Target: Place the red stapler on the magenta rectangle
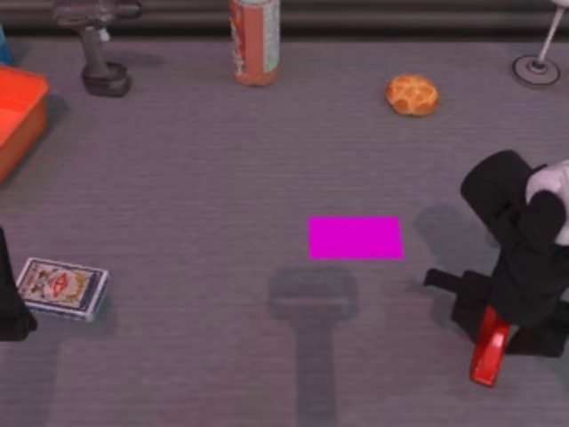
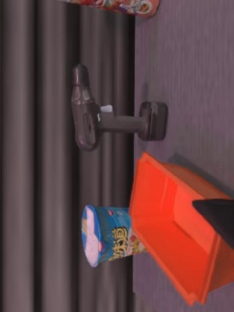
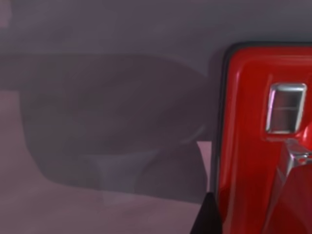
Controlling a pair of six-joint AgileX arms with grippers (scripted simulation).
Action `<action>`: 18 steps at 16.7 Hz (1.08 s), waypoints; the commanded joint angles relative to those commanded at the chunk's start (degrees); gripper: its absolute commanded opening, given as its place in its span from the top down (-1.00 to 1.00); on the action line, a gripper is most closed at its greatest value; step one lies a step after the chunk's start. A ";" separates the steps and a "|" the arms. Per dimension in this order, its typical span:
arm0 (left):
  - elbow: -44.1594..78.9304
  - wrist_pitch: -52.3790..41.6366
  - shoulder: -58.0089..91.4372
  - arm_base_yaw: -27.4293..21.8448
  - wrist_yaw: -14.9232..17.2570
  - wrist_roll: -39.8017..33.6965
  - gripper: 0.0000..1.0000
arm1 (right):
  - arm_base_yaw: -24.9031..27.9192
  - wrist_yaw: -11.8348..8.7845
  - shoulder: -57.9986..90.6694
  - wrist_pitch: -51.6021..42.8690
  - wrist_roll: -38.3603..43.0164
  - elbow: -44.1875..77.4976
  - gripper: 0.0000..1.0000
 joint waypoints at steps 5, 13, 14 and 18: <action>0.00 0.00 0.00 0.00 0.00 0.00 -1.00 | 0.00 0.00 0.00 0.00 0.00 0.00 1.00; 0.00 0.00 0.00 0.00 0.00 0.00 -1.00 | 0.19 0.00 -1.68 -4.25 0.06 2.83 1.00; 0.00 0.00 0.00 0.00 0.00 0.00 -1.00 | 0.22 -0.01 -2.65 -6.75 0.06 4.20 1.00; 0.00 0.00 0.00 0.00 0.00 0.00 -1.00 | 0.30 -0.02 -7.34 -18.64 -0.05 10.23 1.00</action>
